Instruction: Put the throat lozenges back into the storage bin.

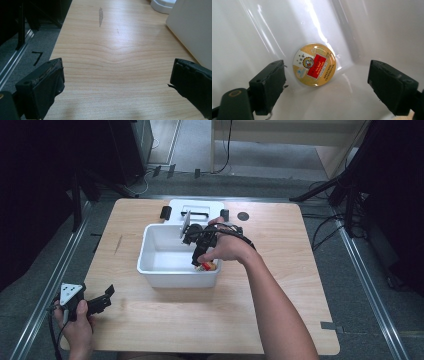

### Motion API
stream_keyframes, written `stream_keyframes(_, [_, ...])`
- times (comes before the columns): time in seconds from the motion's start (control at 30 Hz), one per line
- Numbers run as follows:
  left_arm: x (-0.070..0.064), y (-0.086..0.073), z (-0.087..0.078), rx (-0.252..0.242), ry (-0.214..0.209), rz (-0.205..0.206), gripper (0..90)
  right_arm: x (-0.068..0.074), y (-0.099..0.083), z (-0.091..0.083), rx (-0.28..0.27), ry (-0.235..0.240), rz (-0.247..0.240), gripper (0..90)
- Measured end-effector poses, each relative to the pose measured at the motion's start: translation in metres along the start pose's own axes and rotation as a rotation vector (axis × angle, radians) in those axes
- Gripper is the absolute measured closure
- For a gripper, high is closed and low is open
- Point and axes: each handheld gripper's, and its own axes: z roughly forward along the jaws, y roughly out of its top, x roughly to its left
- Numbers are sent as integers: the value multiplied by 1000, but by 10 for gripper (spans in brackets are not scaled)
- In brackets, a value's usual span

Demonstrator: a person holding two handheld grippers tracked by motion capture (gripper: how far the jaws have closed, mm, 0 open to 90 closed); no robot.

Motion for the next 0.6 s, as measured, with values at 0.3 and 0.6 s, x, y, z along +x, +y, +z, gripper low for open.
stream_keyframes(0.3, [0,0,0,-2,-1,1,0,-6,-11,-32,-125,-27,118,126])
stream_keyframes(0.6, [-1,0,0,-3,2,4,0,-13,-34,-50,-246,-46,213,56])
